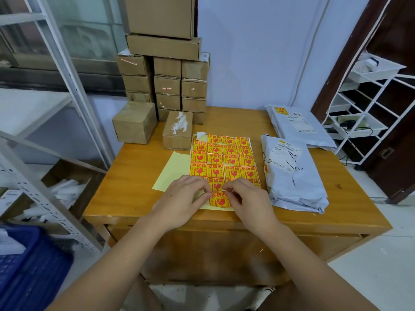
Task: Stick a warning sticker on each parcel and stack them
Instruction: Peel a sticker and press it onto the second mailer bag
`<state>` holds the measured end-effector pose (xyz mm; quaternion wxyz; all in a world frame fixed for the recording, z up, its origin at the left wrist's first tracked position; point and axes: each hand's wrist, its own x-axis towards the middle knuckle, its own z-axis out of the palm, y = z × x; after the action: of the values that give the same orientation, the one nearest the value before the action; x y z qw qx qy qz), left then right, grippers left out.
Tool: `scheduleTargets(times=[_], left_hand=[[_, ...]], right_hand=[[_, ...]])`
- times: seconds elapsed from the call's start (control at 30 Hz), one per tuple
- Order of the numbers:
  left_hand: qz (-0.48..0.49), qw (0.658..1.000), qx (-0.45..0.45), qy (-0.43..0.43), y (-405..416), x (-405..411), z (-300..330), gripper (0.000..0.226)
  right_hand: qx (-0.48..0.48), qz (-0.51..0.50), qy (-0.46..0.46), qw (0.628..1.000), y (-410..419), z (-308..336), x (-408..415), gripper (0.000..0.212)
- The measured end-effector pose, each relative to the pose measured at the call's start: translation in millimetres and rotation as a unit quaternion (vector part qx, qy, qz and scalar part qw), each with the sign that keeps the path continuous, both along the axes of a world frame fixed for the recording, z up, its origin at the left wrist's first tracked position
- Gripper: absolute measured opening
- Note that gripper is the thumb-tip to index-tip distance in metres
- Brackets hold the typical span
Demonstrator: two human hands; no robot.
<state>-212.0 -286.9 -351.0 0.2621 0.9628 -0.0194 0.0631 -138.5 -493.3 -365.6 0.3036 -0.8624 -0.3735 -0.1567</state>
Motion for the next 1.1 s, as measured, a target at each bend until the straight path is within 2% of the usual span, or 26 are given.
scheduleTargets(times=[0.33,0.67,0.87,0.97,1.03,1.1], left_hand=[[0.030,0.999,-0.038,0.019,0.6,0.6,-0.4,0.005],[0.033,0.980,-0.193,-0.029,8.9,-4.0,2.7,0.007],[0.051,0.969,-0.237,-0.047,13.2,-4.8,5.4,0.009],[0.053,0.968,-0.240,-0.055,11.5,-3.8,11.1,0.011],[0.052,0.967,-0.241,-0.061,8.0,-2.3,17.1,0.011],[0.048,0.967,-0.243,-0.067,0.7,0.8,26.3,0.012]], right_hand=[[-0.023,0.003,0.032,0.999,-3.5,4.4,-4.2,0.021],[-0.027,0.048,0.067,0.996,-8.2,6.0,-0.2,0.027],[-0.054,0.051,0.057,0.996,-8.1,11.3,0.8,0.030],[-0.010,0.032,0.026,0.999,-8.5,16.1,-5.0,0.024],[0.045,0.018,0.046,0.998,-9.3,25.0,-9.7,0.019],[0.087,0.047,0.063,0.993,-9.3,36.4,-11.4,0.015]])
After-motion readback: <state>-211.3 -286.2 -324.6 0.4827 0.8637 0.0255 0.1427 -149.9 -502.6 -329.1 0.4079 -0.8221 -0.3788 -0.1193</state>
